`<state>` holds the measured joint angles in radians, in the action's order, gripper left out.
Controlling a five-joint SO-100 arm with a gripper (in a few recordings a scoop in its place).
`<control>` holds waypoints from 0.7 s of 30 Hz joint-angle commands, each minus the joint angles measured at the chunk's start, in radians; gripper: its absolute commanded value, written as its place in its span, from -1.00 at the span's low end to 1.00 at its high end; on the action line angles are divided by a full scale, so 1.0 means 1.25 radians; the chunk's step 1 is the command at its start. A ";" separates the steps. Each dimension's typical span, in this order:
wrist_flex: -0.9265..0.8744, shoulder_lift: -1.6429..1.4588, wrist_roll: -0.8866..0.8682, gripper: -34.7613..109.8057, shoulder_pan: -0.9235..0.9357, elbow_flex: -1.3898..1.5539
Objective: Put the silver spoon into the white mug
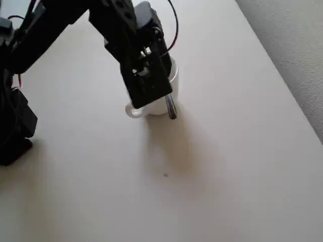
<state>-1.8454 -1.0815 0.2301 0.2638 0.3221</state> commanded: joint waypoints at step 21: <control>-0.005 -0.010 0.135 -0.54 -0.049 0.075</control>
<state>-1.8454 -1.0799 0.3866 0.2102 0.4142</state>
